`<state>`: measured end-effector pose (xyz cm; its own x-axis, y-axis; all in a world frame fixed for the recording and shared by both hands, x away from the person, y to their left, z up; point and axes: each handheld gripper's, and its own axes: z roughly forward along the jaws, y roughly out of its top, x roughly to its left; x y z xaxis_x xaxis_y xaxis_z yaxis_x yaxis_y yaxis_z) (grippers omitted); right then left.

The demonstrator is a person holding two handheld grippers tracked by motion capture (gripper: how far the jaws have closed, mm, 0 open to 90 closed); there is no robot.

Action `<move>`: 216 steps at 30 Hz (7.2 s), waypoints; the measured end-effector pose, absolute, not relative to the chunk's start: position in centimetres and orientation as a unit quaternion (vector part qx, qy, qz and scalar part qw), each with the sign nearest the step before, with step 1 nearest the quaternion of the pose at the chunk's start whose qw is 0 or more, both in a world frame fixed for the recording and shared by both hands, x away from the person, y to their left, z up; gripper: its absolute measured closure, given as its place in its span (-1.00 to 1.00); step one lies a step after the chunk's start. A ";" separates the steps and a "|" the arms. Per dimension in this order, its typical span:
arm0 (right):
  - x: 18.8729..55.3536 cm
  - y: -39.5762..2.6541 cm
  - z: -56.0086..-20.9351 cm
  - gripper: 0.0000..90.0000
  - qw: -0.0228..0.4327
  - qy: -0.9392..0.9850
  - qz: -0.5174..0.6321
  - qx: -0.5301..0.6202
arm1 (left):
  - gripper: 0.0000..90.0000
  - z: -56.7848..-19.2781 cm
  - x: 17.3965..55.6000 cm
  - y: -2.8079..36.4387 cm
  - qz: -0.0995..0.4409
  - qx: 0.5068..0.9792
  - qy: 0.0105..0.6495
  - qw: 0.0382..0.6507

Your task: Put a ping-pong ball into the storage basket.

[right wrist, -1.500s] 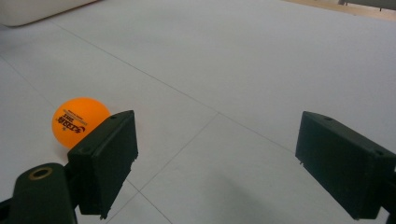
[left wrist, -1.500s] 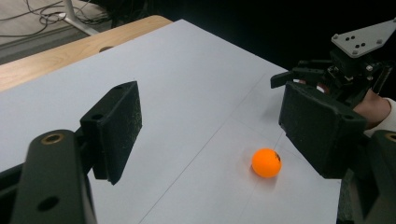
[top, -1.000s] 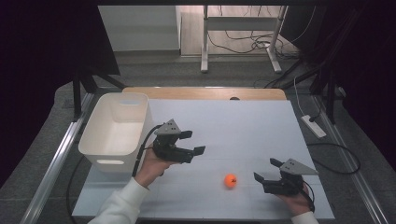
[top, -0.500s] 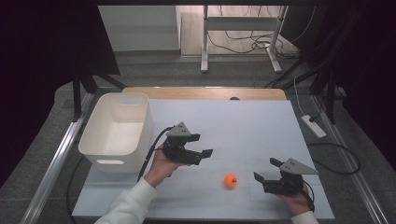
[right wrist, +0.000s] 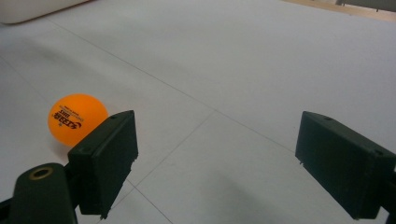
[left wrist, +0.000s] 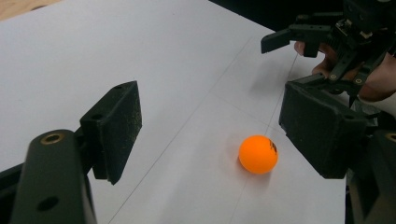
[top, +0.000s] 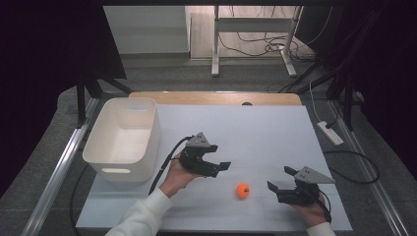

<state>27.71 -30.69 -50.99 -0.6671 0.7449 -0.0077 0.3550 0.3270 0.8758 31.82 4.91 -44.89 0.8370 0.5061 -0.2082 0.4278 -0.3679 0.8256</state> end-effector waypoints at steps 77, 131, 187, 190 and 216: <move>27.8 -30.6 -51.1 -0.71 0.216 0.789 0.456 0.350 | -0.61 -50.5 30.5 -2.3 -0.045 0.890 0.237 0.387; 27.6 -30.5 -51.0 -0.71 0.215 0.790 0.457 0.347 | 0.13 -50.1 30.0 -2.8 -0.010 0.900 0.204 0.385; 27.6 -30.3 -51.1 -0.70 0.216 0.793 0.453 0.347 | 0.12 -43.4 30.0 2.6 0.047 0.840 0.229 0.490; 27.6 -30.4 -51.1 -0.70 0.217 0.792 0.452 0.348 | 0.12 -43.1 30.0 2.8 0.051 0.837 0.233 0.493; 27.6 -30.4 -51.2 -0.70 0.221 0.793 0.450 0.347 | 0.12 -40.6 30.4 4.3 0.092 0.810 0.258 0.519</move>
